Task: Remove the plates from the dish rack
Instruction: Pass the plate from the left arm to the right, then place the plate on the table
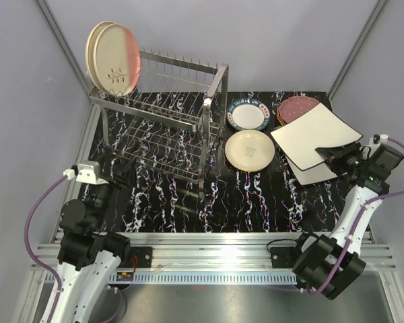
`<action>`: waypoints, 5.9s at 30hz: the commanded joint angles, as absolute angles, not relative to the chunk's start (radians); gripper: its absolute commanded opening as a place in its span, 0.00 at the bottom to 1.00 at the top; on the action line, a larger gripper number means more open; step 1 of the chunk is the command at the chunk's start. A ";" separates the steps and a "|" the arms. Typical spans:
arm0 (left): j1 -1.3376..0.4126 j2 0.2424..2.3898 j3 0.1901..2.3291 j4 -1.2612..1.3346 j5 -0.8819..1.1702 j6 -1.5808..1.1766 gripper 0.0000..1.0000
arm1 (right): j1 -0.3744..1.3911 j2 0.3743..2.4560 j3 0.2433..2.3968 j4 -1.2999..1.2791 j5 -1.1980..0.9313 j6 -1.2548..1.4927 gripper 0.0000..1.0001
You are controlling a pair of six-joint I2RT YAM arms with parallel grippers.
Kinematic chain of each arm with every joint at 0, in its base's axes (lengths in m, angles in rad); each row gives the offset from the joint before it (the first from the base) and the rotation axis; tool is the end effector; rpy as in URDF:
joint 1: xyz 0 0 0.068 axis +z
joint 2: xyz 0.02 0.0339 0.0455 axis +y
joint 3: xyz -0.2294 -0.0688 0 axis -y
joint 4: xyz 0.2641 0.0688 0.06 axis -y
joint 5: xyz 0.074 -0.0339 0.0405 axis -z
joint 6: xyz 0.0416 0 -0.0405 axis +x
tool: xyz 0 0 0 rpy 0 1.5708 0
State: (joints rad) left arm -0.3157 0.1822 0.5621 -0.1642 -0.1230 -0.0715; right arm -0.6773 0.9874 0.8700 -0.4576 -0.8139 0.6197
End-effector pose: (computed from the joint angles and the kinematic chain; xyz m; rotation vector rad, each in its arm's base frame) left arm 0.1252 -0.0355 0.3334 0.0622 1.3594 -0.2425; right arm 0.2130 -0.1325 0.2778 0.8330 1.8736 0.8289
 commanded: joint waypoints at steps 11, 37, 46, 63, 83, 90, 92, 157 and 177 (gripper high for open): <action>-0.314 0.149 0.545 -0.112 -0.166 -0.046 0.99 | -0.732 1.121 0.854 -0.244 -0.822 0.666 0.00; -0.314 0.156 0.534 -0.113 -0.181 -0.035 0.99 | -0.736 1.482 0.874 -0.045 -0.828 0.641 0.00; -0.314 0.155 0.535 -0.114 -0.184 -0.034 0.99 | -0.738 1.519 0.881 -0.026 -0.824 0.638 0.00; -0.314 0.156 0.534 -0.114 -0.184 -0.032 0.99 | -0.747 1.562 0.893 -0.011 -0.811 0.647 0.01; -0.314 0.152 0.534 -0.112 -0.181 -0.032 0.99 | -0.755 1.508 0.833 0.051 -0.790 0.696 0.02; -0.314 0.152 0.532 -0.112 -0.181 -0.032 0.99 | -0.755 1.529 0.830 0.057 -0.795 0.704 0.04; -0.314 0.153 0.532 -0.112 -0.181 -0.032 0.99 | -0.755 1.537 0.831 0.057 -0.798 0.704 0.05; -0.314 0.130 0.531 -0.112 -0.190 -0.029 0.99 | -0.769 1.542 0.802 -0.034 -0.758 0.581 0.69; -0.314 0.115 0.531 -0.109 -0.187 -0.031 0.99 | -0.769 1.514 0.830 -0.229 -0.701 0.405 0.93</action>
State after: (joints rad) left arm -0.3161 0.1299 0.5301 -0.1631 -0.1699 -0.0486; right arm -0.7624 1.5551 0.7906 -0.2195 -0.7128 0.4641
